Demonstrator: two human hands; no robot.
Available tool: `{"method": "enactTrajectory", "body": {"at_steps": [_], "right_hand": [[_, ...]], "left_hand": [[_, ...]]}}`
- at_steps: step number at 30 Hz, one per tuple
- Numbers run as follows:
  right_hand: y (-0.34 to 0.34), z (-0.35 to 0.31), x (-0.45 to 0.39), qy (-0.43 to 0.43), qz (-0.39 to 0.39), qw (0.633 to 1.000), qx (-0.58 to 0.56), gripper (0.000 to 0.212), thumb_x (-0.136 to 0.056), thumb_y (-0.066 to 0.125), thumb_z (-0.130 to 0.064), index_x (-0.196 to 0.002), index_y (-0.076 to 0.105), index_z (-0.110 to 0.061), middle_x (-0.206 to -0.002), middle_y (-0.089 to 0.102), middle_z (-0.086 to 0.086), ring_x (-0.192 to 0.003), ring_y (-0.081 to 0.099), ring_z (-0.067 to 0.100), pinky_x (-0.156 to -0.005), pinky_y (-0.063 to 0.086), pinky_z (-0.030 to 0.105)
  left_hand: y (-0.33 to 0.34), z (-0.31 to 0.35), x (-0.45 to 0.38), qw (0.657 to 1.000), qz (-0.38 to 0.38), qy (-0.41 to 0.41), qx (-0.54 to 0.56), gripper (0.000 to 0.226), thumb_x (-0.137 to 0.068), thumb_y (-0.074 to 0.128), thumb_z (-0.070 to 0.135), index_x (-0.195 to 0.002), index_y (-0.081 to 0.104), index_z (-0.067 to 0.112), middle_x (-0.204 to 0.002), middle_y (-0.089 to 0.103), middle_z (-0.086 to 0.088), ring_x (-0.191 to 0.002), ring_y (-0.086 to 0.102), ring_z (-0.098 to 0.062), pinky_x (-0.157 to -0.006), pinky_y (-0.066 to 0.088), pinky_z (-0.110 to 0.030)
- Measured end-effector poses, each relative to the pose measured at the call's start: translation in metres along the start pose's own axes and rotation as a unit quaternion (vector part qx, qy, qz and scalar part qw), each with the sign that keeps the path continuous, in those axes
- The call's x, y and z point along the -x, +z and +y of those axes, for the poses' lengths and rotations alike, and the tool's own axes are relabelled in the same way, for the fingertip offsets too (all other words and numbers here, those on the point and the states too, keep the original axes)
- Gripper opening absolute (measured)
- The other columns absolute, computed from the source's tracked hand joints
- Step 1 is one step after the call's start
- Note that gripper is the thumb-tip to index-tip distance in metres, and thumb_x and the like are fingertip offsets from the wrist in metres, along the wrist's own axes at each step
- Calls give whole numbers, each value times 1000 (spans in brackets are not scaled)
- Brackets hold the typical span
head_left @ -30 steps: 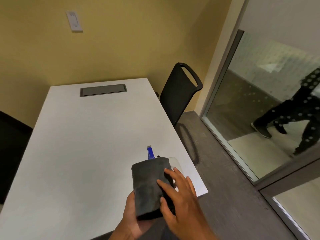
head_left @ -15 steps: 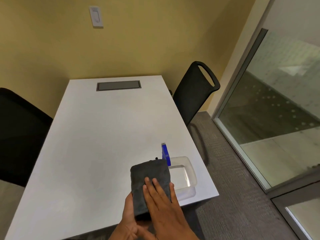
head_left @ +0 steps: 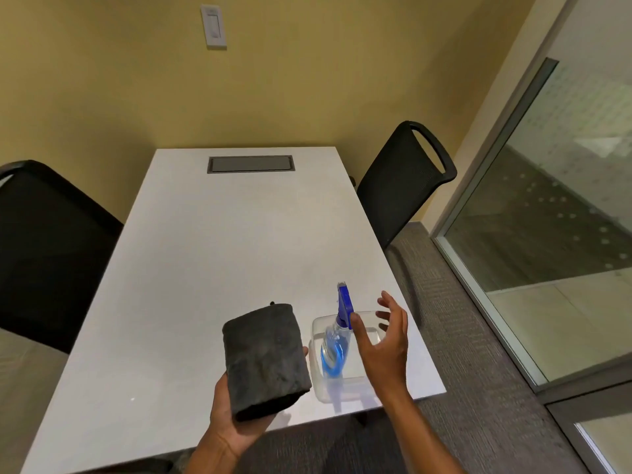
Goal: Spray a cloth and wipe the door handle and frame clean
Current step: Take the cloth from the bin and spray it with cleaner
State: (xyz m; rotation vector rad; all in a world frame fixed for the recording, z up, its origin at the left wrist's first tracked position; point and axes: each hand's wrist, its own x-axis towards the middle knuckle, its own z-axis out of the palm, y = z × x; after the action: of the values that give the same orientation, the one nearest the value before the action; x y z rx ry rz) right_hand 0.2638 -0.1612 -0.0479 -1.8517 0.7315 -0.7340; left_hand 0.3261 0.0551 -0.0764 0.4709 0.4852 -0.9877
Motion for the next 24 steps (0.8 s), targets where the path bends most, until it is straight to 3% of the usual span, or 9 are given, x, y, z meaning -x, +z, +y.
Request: {"method": "enactTrajectory", "body": {"at_steps": [1,4,7,10,14,17,22,24], "right_hand": [[4,8,-8,24,-12,1000,0,76,-73,68,-52,-138,41,-23,-134,51,-2,-116,54,19,-91,53,31],[19,27,-26,61,-72,996,4,88,-70,73,-62,-142,37,-25,-135,49,-4,-114,55,16,-80,48,17],[31,44,-36,75,-134,988,22,97,-66,79,-57,-145,35,-23,-131,49,-11,-113,55,15,-84,51,21],[42,56,-37,96,-174,980,28,84,-70,78,-47,-140,42,-16,-127,55,-4,-111,59,21,-87,53,28],[54,67,-27,141,-143,980,-15,47,-89,68,-23,-130,52,-7,-119,64,11,-111,63,31,-98,52,42],[60,65,-23,157,-134,977,-50,42,-91,63,-18,-129,51,-5,-121,63,15,-109,62,30,-101,49,48],[61,64,-32,195,-125,971,-64,50,-91,66,-25,-133,47,-6,-119,60,12,-114,60,31,-93,52,37],[54,57,-38,182,-127,973,-72,46,-90,67,-28,-128,53,-6,-110,64,8,-109,62,28,-79,54,25]], "left_hand": [[-4,2,0,1000,-5,-8,1,72,-92,46,50,-152,39,9,-153,45,-22,-145,38,-37,-127,15,-49],[-3,9,0,1000,-14,-16,23,72,-95,43,54,-152,39,9,-153,45,-22,-145,38,-37,-127,14,-49],[-7,14,-1,1000,-11,-9,9,72,-93,46,53,-150,41,9,-152,46,-23,-144,40,-37,-127,16,-48],[-11,19,-3,999,-37,3,12,69,-91,52,49,-145,50,6,-152,46,-22,-143,42,-38,-125,22,-49],[-13,26,-6,999,-51,3,1,65,-97,43,53,-142,53,7,-154,43,-20,-144,41,-36,-121,31,-50],[-12,31,-9,998,-58,-4,-7,71,-96,42,59,-146,49,8,-156,41,-20,-146,38,-35,-121,30,-50],[-8,36,-18,998,-55,-13,-22,76,-94,44,63,-149,46,10,-156,42,-19,-147,36,-35,-127,18,-48],[-4,37,-22,998,-54,-7,-36,77,-93,44,64,-150,42,12,-155,42,-19,-145,39,-36,-126,18,-49]]}}
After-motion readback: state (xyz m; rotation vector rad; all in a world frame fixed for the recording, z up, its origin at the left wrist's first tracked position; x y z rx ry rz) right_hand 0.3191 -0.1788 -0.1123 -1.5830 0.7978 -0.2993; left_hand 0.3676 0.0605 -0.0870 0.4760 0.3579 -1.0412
